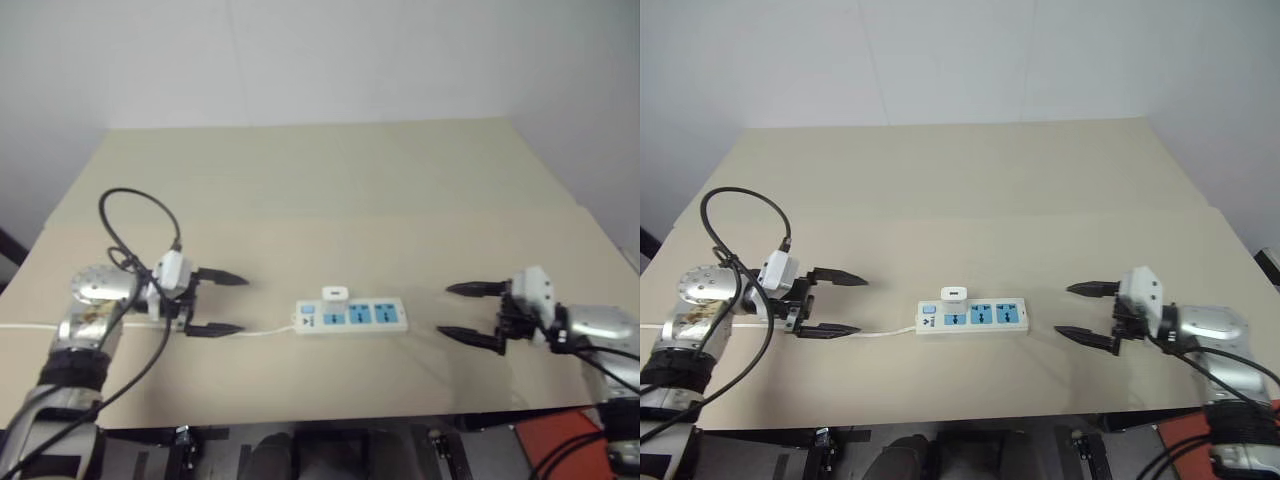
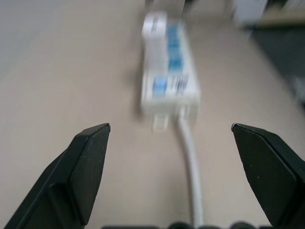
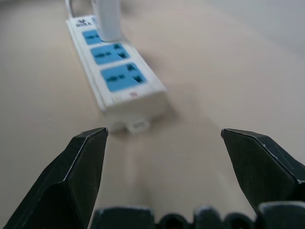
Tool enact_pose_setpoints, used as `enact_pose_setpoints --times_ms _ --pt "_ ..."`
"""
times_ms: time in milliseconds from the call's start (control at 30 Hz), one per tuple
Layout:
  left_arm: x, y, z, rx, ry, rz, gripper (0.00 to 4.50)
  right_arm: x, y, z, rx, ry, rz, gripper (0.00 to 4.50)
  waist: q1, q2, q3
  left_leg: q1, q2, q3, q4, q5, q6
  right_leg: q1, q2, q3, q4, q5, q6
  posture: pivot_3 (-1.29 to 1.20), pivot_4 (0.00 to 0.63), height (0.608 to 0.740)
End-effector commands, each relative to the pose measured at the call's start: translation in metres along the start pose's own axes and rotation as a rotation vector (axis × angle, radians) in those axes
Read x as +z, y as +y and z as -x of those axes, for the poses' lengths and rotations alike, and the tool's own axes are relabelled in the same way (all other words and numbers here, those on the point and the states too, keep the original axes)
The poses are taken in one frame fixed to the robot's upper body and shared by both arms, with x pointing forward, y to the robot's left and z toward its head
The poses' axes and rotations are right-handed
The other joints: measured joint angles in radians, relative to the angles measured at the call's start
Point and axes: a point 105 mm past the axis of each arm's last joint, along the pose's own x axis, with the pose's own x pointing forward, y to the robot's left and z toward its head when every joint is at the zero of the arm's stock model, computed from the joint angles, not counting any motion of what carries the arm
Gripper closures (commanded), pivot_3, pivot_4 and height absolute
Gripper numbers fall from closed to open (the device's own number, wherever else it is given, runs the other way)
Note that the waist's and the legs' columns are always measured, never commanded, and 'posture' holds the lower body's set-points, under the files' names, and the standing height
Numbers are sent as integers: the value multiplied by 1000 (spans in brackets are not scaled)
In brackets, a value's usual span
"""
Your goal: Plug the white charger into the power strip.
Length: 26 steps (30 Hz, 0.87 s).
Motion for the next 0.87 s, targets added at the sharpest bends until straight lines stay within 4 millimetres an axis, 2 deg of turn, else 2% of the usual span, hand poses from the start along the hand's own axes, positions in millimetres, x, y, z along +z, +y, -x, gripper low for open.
enact_pose_setpoints --times_ms 33,167,400,600,867 --pt "0 8 15 26 59 -42 36 17 -6 24 -22 42 108 0 0 -1 1 0 0 0 0 0 0 0 0 0 0 0 0 0 150 740" --pt "6 10 14 36 21 -45 36 29 -8 40 -31 73 136 0 -4 -1 2 0 1 1 0 0 0 0 0 0 0 0 0 0 150 740" --pt "16 3 6 18 -66 -8 36 43 -6 49 -64 83 141 0 -8 -1 2 0 2 2 0 0 0 0 0 0 1 0 0 0 150 740" --pt "10 -3 4 8 -52 12 36 33 6 49 -44 112 78 0 -6 -1 2 0 2 2 0 0 0 1 0 0 0 0 0 0 150 740" --pt "12 -4 2 11 -62 14 36 35 8 40 -45 97 78 0 -6 -1 2 0 2 2 0 0 0 2 0 0 0 0 0 0 150 740"
